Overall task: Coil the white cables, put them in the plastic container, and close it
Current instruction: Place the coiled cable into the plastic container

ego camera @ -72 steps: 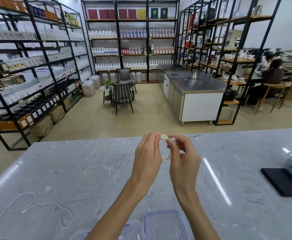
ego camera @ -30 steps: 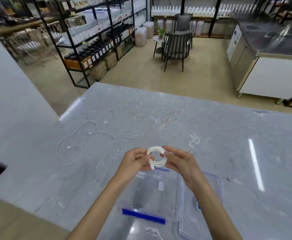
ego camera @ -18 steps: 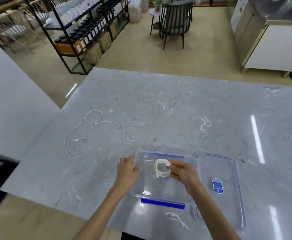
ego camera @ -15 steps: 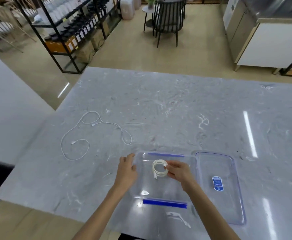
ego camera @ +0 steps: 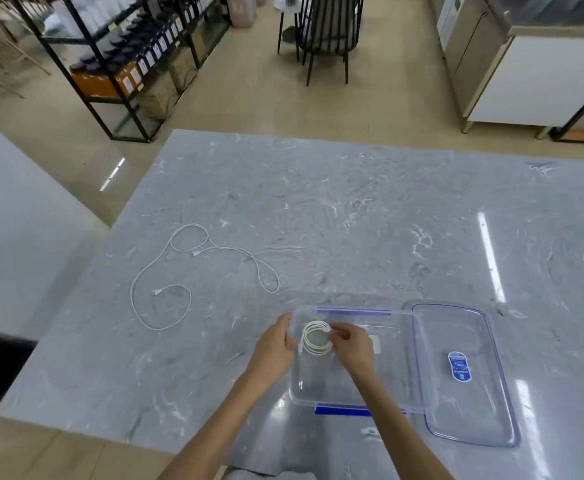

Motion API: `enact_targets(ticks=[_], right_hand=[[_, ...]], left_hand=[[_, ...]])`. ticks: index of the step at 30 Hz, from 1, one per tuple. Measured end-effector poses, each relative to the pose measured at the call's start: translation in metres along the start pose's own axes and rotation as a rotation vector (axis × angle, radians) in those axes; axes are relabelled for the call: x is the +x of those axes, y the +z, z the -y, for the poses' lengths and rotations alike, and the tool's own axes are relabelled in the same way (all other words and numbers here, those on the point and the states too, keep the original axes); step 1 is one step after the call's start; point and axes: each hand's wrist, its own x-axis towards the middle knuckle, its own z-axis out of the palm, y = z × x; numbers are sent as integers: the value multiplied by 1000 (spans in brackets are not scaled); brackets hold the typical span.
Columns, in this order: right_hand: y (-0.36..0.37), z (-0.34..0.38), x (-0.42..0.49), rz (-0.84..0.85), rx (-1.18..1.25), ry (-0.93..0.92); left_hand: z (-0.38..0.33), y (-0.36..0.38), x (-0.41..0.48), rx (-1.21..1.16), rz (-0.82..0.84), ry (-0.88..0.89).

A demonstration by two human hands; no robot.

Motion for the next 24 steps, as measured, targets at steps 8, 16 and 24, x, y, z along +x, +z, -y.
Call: enact_targets(ticks=[8,16,24], right_hand=[[-10,-11,-10,147,197,103],[-25,-5,-16,237,127,-8],[-6,88,-29,-12,-100,-397]], left_hand=[[2,6,-2,15,-38,-19],[10,4,-1,-85,13,-80],[69,-81,27,-229,-153,-202]])
